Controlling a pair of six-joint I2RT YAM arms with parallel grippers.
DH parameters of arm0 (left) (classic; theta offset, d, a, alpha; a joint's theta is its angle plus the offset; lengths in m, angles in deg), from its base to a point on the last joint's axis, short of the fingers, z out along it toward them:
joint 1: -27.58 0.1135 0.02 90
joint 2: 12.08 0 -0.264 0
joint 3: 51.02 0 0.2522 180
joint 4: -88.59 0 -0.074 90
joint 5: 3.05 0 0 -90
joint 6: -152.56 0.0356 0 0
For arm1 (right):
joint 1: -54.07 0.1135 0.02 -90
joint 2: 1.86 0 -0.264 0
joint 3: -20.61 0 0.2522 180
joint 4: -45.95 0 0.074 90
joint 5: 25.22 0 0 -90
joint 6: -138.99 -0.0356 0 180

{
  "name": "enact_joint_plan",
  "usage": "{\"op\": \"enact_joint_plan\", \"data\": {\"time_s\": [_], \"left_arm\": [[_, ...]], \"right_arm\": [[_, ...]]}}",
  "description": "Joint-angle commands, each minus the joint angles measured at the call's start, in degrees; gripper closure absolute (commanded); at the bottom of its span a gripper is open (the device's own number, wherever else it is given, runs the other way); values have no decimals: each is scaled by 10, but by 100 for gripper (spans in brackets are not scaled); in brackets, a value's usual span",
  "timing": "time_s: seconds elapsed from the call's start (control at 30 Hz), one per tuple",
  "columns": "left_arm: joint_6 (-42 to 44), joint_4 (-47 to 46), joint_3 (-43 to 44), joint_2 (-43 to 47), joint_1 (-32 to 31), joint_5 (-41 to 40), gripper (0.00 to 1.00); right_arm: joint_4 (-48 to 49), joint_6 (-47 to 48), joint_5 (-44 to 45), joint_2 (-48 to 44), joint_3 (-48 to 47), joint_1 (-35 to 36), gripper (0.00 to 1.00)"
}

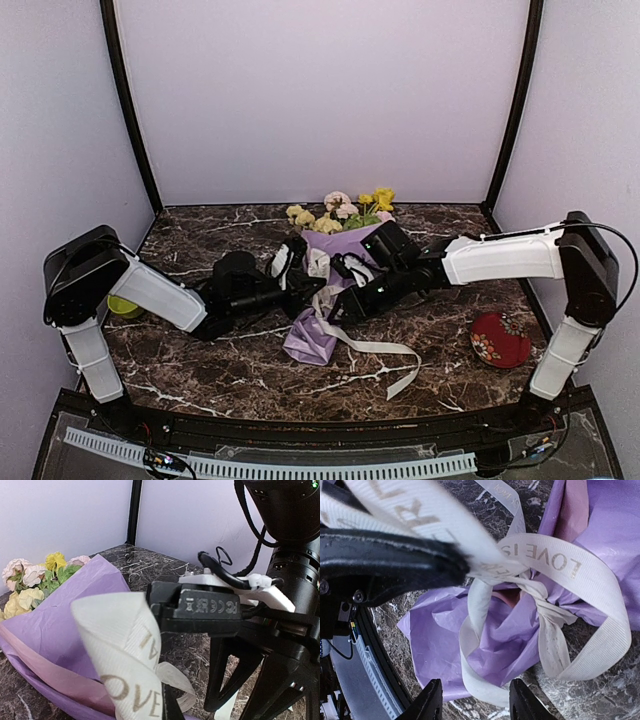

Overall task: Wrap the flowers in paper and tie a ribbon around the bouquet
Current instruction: Cross the half-tied ribbon over the folded bouquet.

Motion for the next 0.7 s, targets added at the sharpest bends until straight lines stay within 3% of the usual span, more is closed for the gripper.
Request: {"op": "enact_joint_plan", "data": {"time_s": [0.0,0.27,0.37,0.5,0.67], "left_arm": [[-11,-36,-10,1,3,7,100],[-9,-34,-4,-3,4,9,100],[-9,-33,-4,-3,4,10,100],[-9,-30,-5,-2,4,5,100],[-7,-28,-5,-2,4,3,100]], "right_arm": [[49,2,-1,23,-16,8,54],[64,-4,-10,50,-16,15,54],[71,-5,-21,54,-15,15,67],[85,-10,-49,49,1,15,77],[79,-7,-65,40,7,14,100]]}}
